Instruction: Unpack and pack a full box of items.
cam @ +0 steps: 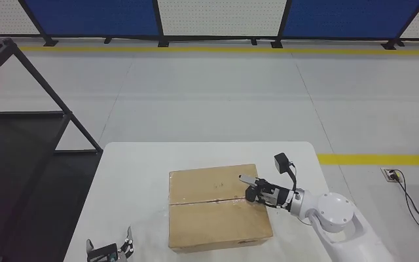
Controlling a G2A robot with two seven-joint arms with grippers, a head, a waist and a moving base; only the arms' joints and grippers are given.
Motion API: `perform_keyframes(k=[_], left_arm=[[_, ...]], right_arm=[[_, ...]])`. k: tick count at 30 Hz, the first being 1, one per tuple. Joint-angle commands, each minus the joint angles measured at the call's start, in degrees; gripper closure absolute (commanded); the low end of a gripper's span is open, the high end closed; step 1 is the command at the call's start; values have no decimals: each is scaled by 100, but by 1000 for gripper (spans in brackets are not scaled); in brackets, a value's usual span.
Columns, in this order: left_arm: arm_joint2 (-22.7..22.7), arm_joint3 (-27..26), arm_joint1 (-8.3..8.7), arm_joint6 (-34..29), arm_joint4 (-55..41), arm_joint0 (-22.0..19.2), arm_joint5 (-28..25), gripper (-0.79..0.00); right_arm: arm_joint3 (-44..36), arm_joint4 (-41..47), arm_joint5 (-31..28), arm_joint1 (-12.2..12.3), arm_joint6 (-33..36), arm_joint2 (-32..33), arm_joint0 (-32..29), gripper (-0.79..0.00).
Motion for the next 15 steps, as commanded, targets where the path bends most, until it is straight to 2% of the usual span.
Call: perform_keyframes(k=[1, 9, 15], left_arm=[[-29, 43, -10, -95, 70, -20, -52, -785], [197, 48, -14, -332, 983, 28, -770, -785], [232, 130, -55, -645, 1229, -85, -898, -785]], right_arm=[[-3, 3, -11, 2, 1, 6, -5, -785], [4, 1, -37, 8, 12, 22, -25, -785], [33, 21, -89, 12, 17, 36, -50, -785]])
